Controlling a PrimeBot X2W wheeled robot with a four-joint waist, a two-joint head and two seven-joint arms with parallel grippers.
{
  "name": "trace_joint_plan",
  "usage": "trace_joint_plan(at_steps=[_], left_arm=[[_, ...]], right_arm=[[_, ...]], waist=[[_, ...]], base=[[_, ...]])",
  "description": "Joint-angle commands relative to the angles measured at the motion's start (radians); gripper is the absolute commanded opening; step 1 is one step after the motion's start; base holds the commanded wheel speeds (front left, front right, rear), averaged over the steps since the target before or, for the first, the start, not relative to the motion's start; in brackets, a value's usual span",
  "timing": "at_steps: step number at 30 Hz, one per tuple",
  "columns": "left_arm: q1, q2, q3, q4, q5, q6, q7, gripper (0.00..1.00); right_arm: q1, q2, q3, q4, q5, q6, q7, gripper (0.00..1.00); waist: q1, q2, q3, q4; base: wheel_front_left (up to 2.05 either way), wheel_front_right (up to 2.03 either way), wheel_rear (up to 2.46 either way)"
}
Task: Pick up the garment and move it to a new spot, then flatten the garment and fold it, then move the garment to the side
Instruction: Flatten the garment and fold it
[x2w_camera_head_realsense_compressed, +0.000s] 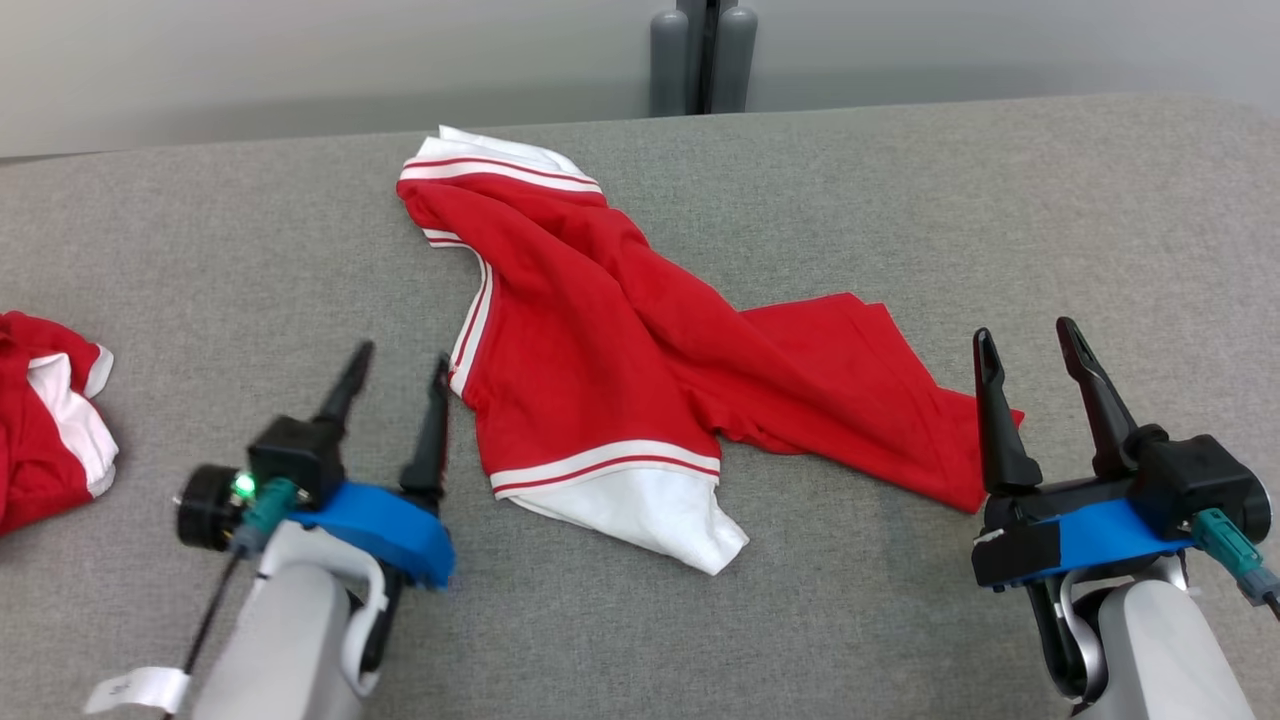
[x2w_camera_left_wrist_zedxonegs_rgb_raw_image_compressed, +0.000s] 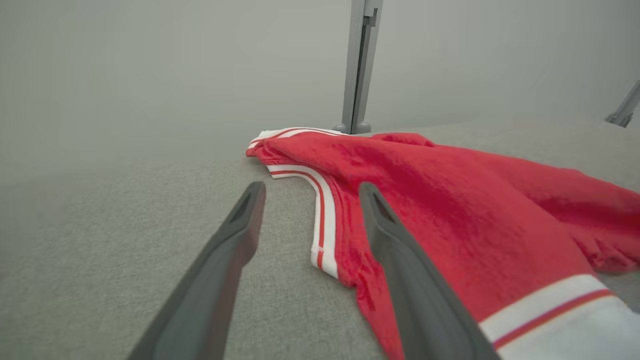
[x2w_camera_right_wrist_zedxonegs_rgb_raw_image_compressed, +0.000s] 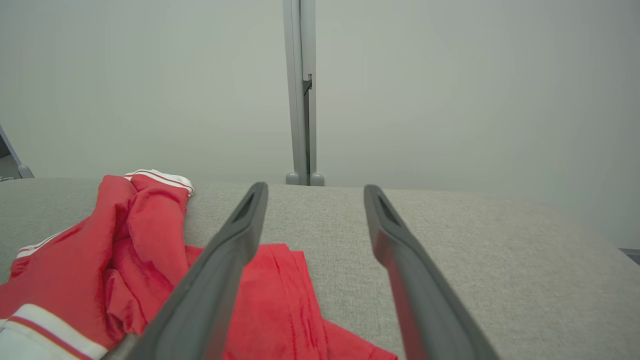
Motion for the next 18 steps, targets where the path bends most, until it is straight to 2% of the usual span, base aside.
trace_joint_plan(at_steps=[1, 11, 18], left_arm=[[0.016, -0.006, -0.014, 0.01, 0.004, -0.007, 0.005, 1.0], [0.066, -0.038, -0.106, 0.107, -0.013, -0.023, 0.053, 1.0], [0.056, -0.045, -0.125, 0.183, -0.028, -0.026, 0.059, 1.0]], right_arm=[[0.014, -0.002, 0.001, 0.004, 0.004, 0.0, -0.004, 1.0], [0.02, -0.001, 0.003, 0.011, 0.012, 0.0, -0.004, 1.0], [0.017, -0.001, 0.004, 0.007, 0.017, 0.0, -0.004, 1.0]], waist=[[0.0001, 0.0, -0.002, -0.003], [0.0001, 0.0, -0.012, -0.029], [0.0001, 0.0, -0.006, -0.045]], base=[[0.0, 0.0, 0.0], [0.0, 0.0, 0.0], [0.0, 0.0, 0.0]])
